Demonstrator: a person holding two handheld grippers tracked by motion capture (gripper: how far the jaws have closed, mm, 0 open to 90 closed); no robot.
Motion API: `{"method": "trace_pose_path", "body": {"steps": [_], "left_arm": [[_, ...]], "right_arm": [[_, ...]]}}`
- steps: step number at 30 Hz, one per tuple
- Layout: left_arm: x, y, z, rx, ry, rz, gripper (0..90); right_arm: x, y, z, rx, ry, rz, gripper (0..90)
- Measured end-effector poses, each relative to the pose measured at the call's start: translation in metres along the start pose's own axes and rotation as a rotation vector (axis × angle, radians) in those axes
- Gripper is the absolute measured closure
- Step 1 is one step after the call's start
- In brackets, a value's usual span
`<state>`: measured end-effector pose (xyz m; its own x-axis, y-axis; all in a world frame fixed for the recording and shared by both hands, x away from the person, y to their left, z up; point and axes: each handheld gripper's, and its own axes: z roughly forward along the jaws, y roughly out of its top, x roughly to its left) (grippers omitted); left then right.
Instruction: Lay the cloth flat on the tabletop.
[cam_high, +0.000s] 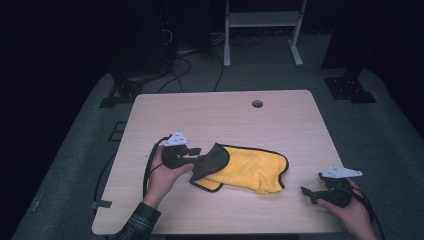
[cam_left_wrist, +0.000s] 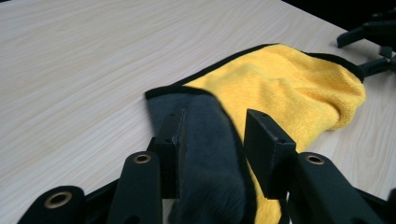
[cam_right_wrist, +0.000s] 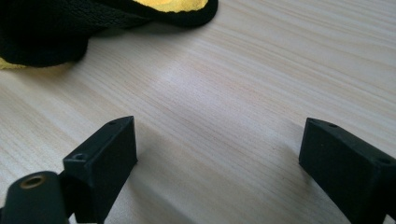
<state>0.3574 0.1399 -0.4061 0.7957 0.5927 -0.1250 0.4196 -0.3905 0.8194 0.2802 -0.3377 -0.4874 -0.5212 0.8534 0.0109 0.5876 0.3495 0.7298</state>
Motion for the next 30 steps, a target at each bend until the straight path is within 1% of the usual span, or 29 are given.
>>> {"method": "trace_pose_path", "body": {"steps": [1, 2, 3, 4, 5, 6, 7, 8, 9, 10, 11, 12, 14, 15, 16, 17, 18, 19, 20, 21, 22, 26, 28, 29, 30], "left_arm": [[0.000, 0.000, 0.000, 0.000, 0.000, 0.000, 59.7], [-0.003, 0.002, 0.005, 0.006, -0.004, 0.006, 60.4], [-0.008, 0.005, 0.014, 0.017, -0.023, 0.016, 61.2], [-0.008, 0.005, 0.014, 0.017, -0.023, 0.016, 62.2], [-0.012, 0.007, 0.024, 0.032, -0.038, 0.029, 63.0], [-0.012, 0.007, 0.024, 0.032, -0.038, 0.029, 63.3], [-0.016, 0.008, 0.034, 0.050, -0.048, 0.039, 63.2], [-0.016, 0.008, 0.034, 0.050, -0.048, 0.039, 63.1], [-0.020, 0.009, 0.044, 0.063, -0.052, 0.040, 63.0], [-0.021, 0.008, 0.050, 0.074, -0.054, 0.042, 62.9], [-0.022, 0.008, 0.055, 0.085, -0.050, 0.047, 62.6], [-0.022, 0.008, 0.059, 0.105, -0.039, 0.062, 61.9], [-0.021, 0.007, 0.068, 0.131, -0.026, 0.069, 60.7], [-0.021, 0.006, 0.072, 0.144, -0.022, 0.062, 59.8], [-0.021, 0.006, 0.072, 0.144, -0.022, 0.062, 59.0], [-0.018, 0.004, 0.081, 0.167, -0.011, 0.048, 58.6], [-0.018, 0.004, 0.081, 0.167, -0.011, 0.048, 58.5], [-0.017, 0.001, 0.089, 0.190, -0.008, 0.038, 58.2], [-0.016, -0.001, 0.092, 0.200, -0.006, 0.036, 58.0], [-0.016, -0.001, 0.092, 0.200, -0.006, 0.036, 57.8], [-0.016, -0.003, 0.096, 0.217, -0.002, 0.044, 57.8], [-0.015, -0.005, 0.096, 0.219, 0.005, 0.059, 58.2], [-0.015, -0.006, 0.096, 0.218, 0.010, 0.066, 62.3], [-0.015, -0.006, 0.096, 0.225, 0.030, 0.075, 66.8], [-0.014, -0.006, 0.095, 0.229, 0.035, 0.078, 70.3]], "right_arm": [[0.000, 0.000, 0.000, 0.000, 0.000, 0.000, 10.2], [0.000, 0.000, 0.000, 0.000, 0.000, 0.000, 10.2], [0.000, 0.000, 0.000, 0.000, 0.000, 0.000, 10.2], [0.000, 0.000, 0.000, 0.000, 0.000, 0.000, 10.2], [0.000, 0.000, 0.000, 0.000, 0.000, 0.000, 10.2], [0.000, 0.000, 0.000, 0.000, 0.000, 0.000, 10.2], [0.000, 0.000, 0.000, 0.000, 0.000, 0.000, 10.2], [0.000, 0.000, 0.000, 0.000, 0.000, 0.000, 10.2], [0.000, 0.000, 0.000, 0.000, 0.000, 0.000, 10.2], [0.000, 0.000, 0.000, 0.000, 0.000, 0.000, 10.2], [0.000, 0.000, 0.000, 0.000, 0.000, 0.000, 10.2], [0.000, 0.000, 0.000, 0.001, 0.000, 0.001, 10.2], [0.000, 0.000, 0.000, 0.000, 0.000, 0.000, 10.2], [0.000, 0.000, 0.000, 0.000, 0.000, 0.000, 10.2], [0.000, 0.000, 0.000, 0.000, 0.000, 0.000, 10.2], [0.000, 0.000, 0.000, 0.000, 0.000, 0.000, 10.2], [0.000, 0.000, 0.000, 0.000, 0.000, 0.000, 10.2], [0.000, 0.000, 0.000, 0.000, 0.000, 0.000, 10.2], [0.000, 0.000, 0.000, 0.000, 0.000, 0.000, 10.2], [0.000, 0.000, 0.000, 0.000, 0.000, 0.000, 10.2], [0.000, 0.000, 0.000, 0.000, 0.000, 0.000, 10.2], [0.000, 0.000, 0.000, 0.000, 0.001, 0.000, 10.2], [0.000, 0.000, 0.000, 0.001, 0.001, 0.001, 10.2], [0.000, 0.000, 0.000, 0.001, 0.001, 0.000, 10.2], [0.000, 0.000, 0.000, 0.001, 0.001, 0.000, 10.2]]}}
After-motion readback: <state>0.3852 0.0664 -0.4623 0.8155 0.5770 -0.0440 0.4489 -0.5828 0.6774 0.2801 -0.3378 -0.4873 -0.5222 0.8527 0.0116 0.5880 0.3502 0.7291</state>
